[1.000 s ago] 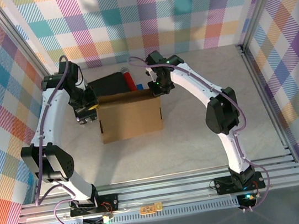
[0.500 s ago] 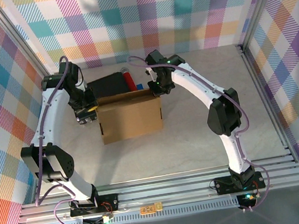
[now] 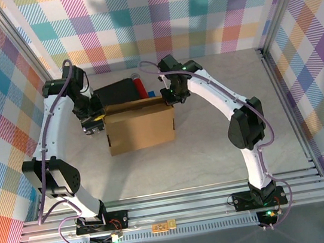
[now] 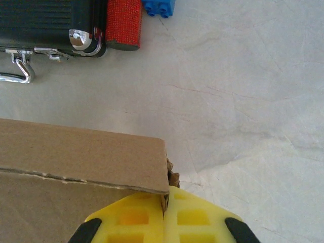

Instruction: Fold the paper box

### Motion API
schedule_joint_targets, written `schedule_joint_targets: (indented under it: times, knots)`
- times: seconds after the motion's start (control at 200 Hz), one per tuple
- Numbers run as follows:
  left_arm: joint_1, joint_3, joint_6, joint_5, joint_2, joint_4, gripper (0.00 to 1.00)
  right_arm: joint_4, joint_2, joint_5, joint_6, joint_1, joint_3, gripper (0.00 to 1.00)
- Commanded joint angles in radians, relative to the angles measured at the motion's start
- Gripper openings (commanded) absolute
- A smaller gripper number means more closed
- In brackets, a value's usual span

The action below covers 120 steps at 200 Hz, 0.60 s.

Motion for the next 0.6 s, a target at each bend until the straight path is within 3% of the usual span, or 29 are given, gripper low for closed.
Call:
schedule_joint_targets:
  times: [0.0,0.41,0.595]
  knots:
    - [-0.005,0.028,-0.025,0.018,-0.012,-0.049,0.00,-0.015,-0.043,0.033,0.017,0.013,-0.016,0.00]
    - [0.001,0.097,-0.058,-0.030,0.033,-0.111,0.00,0.007,-0.101,0.065,0.037,0.021,-0.058,0.00]
    - [0.002,0.109,-0.084,0.001,0.047,-0.116,0.00,0.015,-0.105,0.062,0.042,0.021,-0.081,0.00]
